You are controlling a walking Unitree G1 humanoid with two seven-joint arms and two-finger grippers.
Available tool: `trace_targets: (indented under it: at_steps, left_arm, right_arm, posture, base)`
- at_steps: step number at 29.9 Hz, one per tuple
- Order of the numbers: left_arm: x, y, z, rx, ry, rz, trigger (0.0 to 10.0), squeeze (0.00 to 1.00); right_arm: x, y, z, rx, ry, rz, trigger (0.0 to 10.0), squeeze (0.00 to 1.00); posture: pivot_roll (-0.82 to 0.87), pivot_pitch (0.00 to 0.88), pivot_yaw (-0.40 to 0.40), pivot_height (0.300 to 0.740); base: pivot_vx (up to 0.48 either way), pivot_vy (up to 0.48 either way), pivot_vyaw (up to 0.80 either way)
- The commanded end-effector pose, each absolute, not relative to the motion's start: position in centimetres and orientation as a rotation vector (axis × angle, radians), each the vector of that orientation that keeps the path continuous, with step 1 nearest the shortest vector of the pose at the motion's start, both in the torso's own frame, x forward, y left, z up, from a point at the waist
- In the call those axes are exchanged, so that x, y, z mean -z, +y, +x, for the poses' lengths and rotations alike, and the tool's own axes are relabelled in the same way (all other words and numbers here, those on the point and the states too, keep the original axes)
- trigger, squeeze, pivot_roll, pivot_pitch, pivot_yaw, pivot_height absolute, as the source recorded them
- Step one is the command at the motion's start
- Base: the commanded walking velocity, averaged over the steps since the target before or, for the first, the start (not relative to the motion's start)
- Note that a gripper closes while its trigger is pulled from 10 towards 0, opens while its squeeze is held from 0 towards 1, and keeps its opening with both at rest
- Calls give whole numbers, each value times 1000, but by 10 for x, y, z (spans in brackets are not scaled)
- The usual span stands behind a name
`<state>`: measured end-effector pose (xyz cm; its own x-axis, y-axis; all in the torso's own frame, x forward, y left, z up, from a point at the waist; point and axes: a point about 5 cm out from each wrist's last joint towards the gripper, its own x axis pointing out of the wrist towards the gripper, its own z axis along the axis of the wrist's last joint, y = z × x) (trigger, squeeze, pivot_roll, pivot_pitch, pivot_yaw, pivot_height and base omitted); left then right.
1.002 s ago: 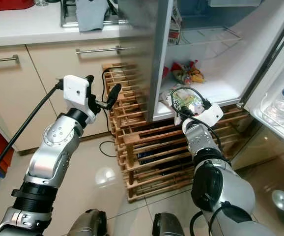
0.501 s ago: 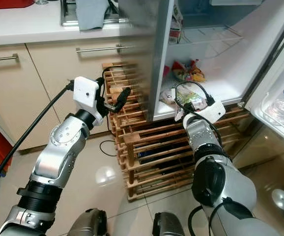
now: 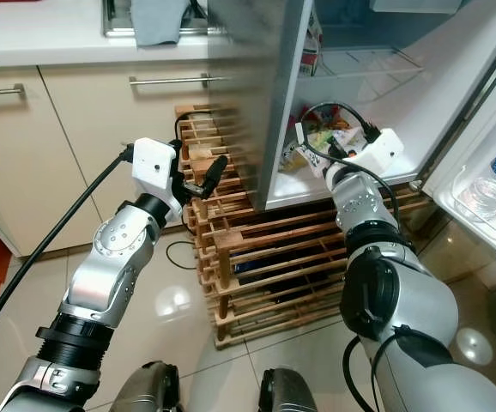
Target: Restocking fridge
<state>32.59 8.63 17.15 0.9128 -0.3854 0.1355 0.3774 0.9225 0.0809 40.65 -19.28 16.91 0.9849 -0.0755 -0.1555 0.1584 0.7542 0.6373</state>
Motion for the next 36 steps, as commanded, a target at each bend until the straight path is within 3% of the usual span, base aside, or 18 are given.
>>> trace_targets:
  at_steps: [1, 8, 9, 14, 21, 26, 36]
  left_arm:
    - [-175, 89, 324, 368, -170, 61, 10000, 0]
    - [-174, 96, 320, 353, -170, 93, 10000, 0]
    - [-174, 101, 319, 345, -167, 105, 10000, 0]
    - [-175, 107, 318, 330, -165, 119, 10000, 0]
    - [-175, 110, 315, 320, -162, 133, 10000, 0]
    - [-173, 108, 313, 326, -155, 141, 10000, 0]
    - [-172, 112, 310, 310, -146, 149, 10000, 0]
  right_arm:
    - [-195, -194, 413, 102, 32, 601, 0, 0]
    - [-206, -186, 416, 98, 7, 373, 0, 0]
    - [-209, -183, 417, 100, -2, 267, 0, 0]
    - [-212, -176, 417, 103, -32, 63, 0, 0]
    - [-227, -190, 417, 203, -107, -139, 0, 0]
    - [-217, -182, 417, 139, -67, -410, 0, 0]
    - [-185, -155, 411, -2, -15, -584, 0, 0]
  posture:
    - [5, 0, -83, 675]
    - [50, 0, -84, 675]
    - [63, 0, -83, 675]
    - [86, 0, -83, 675]
    - [101, 0, -89, 675]
    - [100, 0, -88, 675]
    - [120, 0, -93, 675]
  base:
    - [0, 0, 0]
    - [0, 0, 0]
    - [0, 0, 0]
    - [0, 0, 0]
    - [0, 0, 0]
    - [0, 0, 0]
    - [0, 0, 0]
